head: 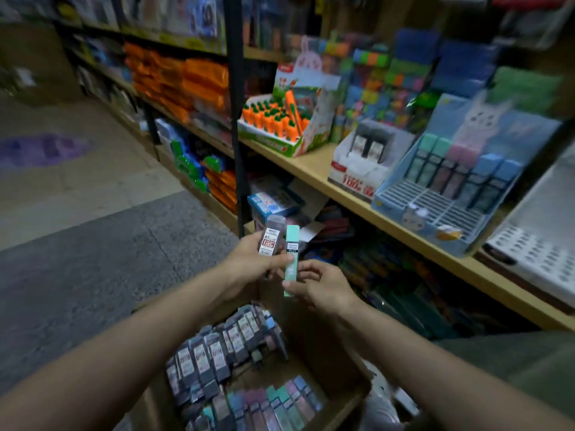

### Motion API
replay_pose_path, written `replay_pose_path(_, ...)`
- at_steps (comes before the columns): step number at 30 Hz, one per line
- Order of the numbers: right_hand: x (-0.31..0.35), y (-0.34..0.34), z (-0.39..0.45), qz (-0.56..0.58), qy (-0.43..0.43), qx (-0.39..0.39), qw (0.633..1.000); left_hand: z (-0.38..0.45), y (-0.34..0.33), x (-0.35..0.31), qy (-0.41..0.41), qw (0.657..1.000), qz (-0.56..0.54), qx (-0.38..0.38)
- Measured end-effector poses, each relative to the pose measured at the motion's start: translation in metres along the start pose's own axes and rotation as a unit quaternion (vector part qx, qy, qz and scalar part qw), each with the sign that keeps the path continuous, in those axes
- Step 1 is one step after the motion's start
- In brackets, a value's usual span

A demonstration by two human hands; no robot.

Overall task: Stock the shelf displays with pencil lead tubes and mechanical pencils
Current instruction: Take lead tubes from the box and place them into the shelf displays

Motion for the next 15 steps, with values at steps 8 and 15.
replay_pose_path(8, 0.073, 0.071, -0.022, -0.089, 0.056, -0.035, 0.994, -0.004, -0.033, -0.056, -0.077, 0.996, -0.003, 0.039)
replay_pose_path(15, 0.140, 0.101, -0.013, -0.254, 0.200, -0.098, 0.941, 0.009, -0.073, -0.078, -0.102, 0.992, -0.002, 0.080)
Point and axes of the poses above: each hand's wrist, its own z-axis towards the middle knuckle, its own y-axis out of the back of the hand, x = y × z, the point moved 5 cm from there along z, towards the middle knuckle, and after that the axes turned 5 degrees about y, right-handed, at the moved point
